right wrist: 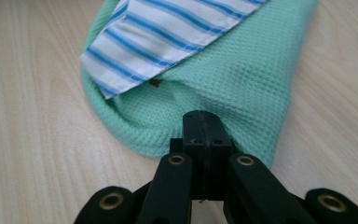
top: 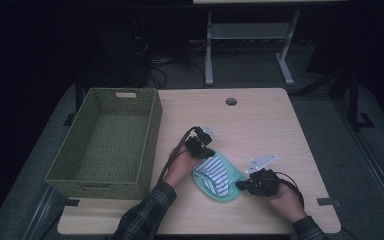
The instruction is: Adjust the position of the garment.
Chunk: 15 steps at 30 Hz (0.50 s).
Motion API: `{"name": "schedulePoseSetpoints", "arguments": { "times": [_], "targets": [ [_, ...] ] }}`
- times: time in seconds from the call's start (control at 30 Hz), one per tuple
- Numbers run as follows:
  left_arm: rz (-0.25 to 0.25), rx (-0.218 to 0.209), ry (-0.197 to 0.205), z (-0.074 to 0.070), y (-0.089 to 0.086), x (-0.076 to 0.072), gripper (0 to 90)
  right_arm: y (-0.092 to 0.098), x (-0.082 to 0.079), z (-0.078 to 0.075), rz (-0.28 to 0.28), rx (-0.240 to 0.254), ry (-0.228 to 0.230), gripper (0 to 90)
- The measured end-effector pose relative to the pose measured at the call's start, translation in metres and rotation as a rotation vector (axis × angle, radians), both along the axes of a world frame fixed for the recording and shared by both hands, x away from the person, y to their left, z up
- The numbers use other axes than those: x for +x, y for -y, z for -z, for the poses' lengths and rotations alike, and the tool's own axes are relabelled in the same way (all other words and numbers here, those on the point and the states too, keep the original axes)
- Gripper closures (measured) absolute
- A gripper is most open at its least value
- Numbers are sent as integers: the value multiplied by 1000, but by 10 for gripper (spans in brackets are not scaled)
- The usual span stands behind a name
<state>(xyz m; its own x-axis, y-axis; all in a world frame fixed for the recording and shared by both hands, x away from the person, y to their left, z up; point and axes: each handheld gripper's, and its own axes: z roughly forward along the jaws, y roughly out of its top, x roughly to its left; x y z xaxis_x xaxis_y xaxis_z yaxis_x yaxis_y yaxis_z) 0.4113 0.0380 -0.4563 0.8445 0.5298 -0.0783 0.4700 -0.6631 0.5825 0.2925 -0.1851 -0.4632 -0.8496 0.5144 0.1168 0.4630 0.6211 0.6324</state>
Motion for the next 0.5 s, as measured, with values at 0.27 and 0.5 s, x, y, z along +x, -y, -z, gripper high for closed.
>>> {"name": "schedulePoseSetpoints", "arguments": {
  "times": [0.27,0.5],
  "targets": [
    [-7,-17,7,-9,-5,-1,848,1,-2,-6,0,35,35,898],
    [-31,-57,11,-28,-21,-8,675,15,8,-16,59,75,89,845]
  ]
}}
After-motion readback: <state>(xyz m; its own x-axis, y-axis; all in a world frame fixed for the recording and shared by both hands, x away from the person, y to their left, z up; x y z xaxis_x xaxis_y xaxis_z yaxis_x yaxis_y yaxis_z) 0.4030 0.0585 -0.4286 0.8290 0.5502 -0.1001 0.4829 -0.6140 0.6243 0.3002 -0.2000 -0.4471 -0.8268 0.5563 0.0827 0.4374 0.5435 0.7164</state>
